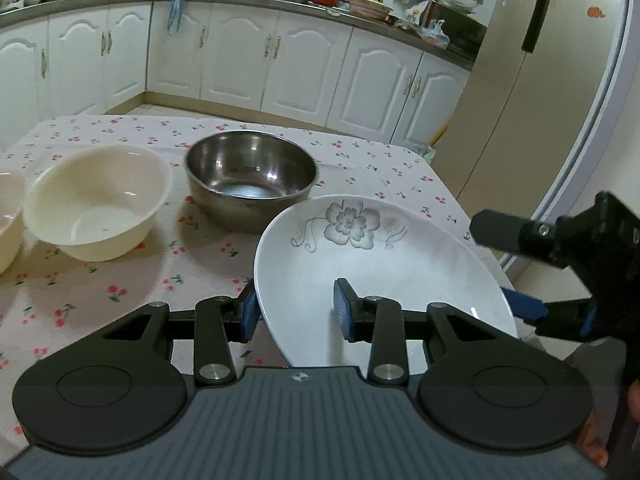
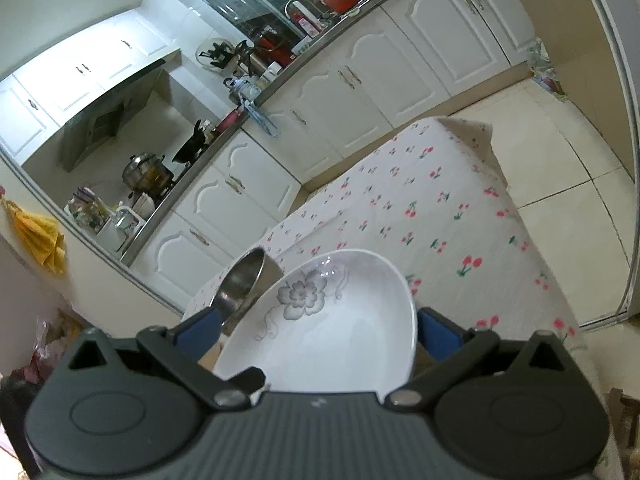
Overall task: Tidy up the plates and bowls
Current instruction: 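Carry the small flower plate with both tools toward the plate stack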
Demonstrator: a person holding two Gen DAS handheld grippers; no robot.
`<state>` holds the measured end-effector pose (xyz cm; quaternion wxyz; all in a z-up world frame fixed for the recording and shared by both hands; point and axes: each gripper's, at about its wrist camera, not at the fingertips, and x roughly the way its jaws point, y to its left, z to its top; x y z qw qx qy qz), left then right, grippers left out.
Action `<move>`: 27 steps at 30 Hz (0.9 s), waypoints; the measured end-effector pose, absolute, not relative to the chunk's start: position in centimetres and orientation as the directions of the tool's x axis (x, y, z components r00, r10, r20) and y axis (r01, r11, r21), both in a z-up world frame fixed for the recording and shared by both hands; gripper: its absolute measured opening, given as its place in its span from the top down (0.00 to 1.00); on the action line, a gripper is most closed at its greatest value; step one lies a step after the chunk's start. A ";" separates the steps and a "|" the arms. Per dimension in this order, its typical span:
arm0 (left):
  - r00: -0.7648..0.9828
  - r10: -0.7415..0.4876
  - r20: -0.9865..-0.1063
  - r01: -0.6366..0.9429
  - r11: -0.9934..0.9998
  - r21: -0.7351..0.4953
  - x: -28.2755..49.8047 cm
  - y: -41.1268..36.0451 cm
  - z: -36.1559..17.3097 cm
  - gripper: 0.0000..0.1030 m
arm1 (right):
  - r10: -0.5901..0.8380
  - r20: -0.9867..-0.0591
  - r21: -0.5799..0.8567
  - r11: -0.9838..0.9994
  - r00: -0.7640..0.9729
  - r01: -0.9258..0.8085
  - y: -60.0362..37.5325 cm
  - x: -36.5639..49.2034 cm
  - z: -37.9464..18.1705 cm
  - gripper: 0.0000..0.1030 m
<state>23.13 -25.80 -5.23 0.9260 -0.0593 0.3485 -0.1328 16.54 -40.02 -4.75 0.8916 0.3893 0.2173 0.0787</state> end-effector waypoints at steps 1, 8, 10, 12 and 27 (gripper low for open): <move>0.723 -0.284 -0.629 0.198 0.959 -0.205 23.2 -25.4 -5.1 0.60 | 0.315 -0.325 0.732 0.681 0.892 0.026 -39.9 16.5 -4.8 0.00; 0.730 -0.273 -0.626 0.161 0.959 -0.232 21.4 -22.6 -4.6 0.61 | 0.372 -0.329 0.752 0.659 0.868 0.003 -37.8 15.7 -4.9 0.00; 0.731 -0.270 -0.627 0.152 0.960 -0.235 20.9 -21.9 -4.5 0.61 | 0.378 -0.347 0.742 0.670 0.858 0.005 -36.9 15.5 -4.7 0.00; 0.733 -0.268 -0.626 0.143 0.959 -0.243 20.4 -21.2 -4.4 0.61 | 0.385 -0.350 0.738 0.674 0.854 -0.001 -36.2 15.2 -4.4 0.00; 0.749 -0.279 -0.601 0.104 0.945 -0.309 17.8 -16.2 -2.7 0.61 | 0.427 -0.299 0.757 0.651 0.853 -0.060 -31.7 12.9 -2.2 0.00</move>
